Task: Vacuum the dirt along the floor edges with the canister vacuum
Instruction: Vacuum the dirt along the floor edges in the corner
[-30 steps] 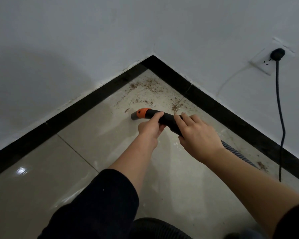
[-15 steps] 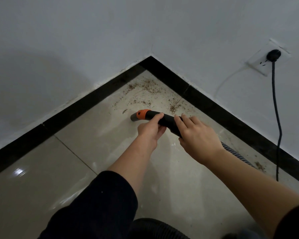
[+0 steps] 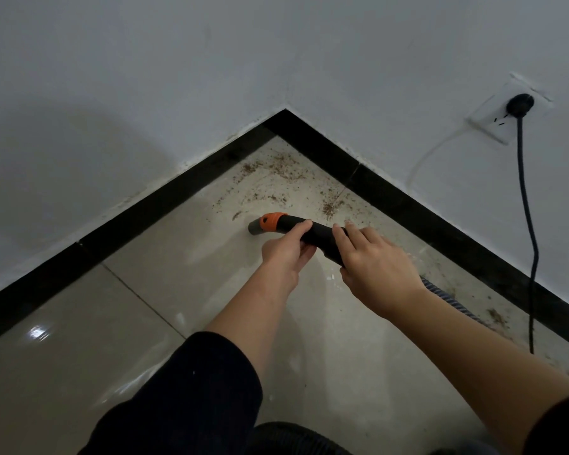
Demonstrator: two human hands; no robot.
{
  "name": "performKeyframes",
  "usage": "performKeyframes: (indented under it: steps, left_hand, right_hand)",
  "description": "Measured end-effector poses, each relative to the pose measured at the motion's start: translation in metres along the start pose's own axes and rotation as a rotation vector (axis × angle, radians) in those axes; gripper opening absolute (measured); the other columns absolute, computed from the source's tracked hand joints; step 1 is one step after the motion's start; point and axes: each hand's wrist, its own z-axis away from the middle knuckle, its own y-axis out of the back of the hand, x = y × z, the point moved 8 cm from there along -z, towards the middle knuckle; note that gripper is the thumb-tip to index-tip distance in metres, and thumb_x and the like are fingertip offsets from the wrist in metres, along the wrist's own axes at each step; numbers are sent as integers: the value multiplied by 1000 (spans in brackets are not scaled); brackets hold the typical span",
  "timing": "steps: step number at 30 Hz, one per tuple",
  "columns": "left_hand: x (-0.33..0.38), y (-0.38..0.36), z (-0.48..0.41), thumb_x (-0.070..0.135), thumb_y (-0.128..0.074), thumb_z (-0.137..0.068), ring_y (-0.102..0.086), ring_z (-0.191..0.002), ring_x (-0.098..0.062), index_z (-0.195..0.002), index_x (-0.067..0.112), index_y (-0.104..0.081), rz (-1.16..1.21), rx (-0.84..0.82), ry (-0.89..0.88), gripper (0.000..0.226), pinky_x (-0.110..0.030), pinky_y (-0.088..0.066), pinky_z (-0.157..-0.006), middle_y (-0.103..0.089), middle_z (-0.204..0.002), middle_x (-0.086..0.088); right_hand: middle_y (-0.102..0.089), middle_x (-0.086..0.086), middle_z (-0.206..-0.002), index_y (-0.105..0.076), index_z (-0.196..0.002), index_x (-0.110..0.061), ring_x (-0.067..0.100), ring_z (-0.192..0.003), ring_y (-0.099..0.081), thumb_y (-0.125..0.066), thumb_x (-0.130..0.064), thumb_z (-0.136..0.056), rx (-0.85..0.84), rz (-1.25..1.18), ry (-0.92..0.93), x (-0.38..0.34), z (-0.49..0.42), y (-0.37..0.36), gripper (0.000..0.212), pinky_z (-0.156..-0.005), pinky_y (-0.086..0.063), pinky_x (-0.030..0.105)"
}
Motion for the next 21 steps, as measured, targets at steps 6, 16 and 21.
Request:
performKeyframes:
  steps: [6, 16, 21]
  left_hand:
    - [4, 4, -1, 13, -74, -85, -70, -80, -14, -113, -2, -62, -10, 12, -6, 34, -22, -57, -76, -71, -101, -16]
    - [11, 12, -3, 14, -74, -85, -69, -78, -13, -102, 1, -63, -22, 36, -7, 24, -18, -56, -70, -71, -92, -14]
    - [15, 12, -6, 13, -74, -86, -69, -81, -14, -107, -1, -63, 11, 37, 2, 28, -19, -56, -69, -71, -98, -16]
  right_hand:
    - [-53, 12, -134, -34, -146, -7, 27, -109, -56, -61, -23, -89, 19, -101, 2, -4, -2, 2, 64, -85, -49, 33]
    - [-40, 7, -145, -20, -151, -13, 25, -123, -46, -56, -38, -95, 39, -197, 23, -10, -9, 1, 72, -92, -46, 32]
    - [-35, 11, -150, -17, -152, -11, 27, -128, -44, -55, -35, -96, 43, -179, 34, -14, -16, 5, 71, -100, -42, 33]
